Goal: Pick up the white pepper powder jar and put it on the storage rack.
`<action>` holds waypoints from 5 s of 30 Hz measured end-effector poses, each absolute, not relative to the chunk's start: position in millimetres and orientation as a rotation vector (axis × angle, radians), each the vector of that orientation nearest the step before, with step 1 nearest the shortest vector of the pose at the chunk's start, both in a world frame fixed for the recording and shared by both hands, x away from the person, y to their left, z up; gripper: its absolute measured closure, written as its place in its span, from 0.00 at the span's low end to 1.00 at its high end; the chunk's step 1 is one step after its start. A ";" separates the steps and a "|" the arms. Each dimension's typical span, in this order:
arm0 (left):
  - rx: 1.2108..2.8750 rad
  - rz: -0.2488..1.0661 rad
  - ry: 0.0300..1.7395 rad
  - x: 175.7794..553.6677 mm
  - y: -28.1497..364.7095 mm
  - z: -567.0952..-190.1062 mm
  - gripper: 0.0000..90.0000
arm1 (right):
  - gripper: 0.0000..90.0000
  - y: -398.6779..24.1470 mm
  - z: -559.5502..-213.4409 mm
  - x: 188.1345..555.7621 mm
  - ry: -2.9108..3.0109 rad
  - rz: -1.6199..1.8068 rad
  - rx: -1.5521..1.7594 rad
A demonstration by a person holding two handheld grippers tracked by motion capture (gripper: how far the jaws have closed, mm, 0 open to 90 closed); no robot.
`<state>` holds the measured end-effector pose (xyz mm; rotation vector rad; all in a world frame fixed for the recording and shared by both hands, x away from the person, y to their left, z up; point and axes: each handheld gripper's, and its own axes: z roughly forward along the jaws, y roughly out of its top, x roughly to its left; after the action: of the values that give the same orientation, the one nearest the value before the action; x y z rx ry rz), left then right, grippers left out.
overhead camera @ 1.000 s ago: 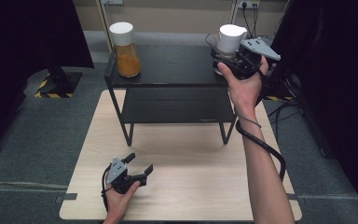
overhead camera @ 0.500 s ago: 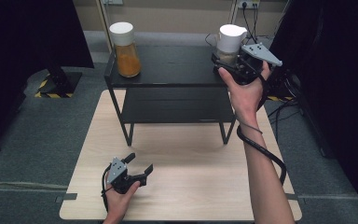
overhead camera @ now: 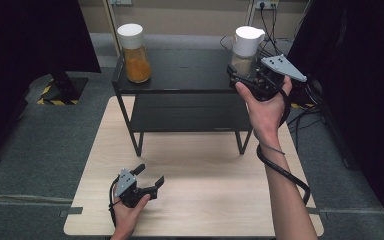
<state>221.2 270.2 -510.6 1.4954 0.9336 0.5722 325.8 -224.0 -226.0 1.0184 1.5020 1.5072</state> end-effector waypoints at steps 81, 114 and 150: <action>1.487 0.577 0.933 220.3 269.6 -511.8 0.10 | 0.08 -245.1 -311.7 255.7 1.677 1.542 0.976; 1.490 0.578 0.933 220.4 270.2 -511.5 0.10 | 0.09 -250.1 -361.9 246.2 1.816 1.519 0.990; 1.487 0.581 0.932 219.8 270.1 -512.0 0.10 | 0.10 -270.8 -419.0 227.0 1.795 1.547 1.035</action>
<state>219.8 270.1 -512.0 1.4868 0.9322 0.5809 227.0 -270.8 -419.0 1.0354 1.7948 1.5467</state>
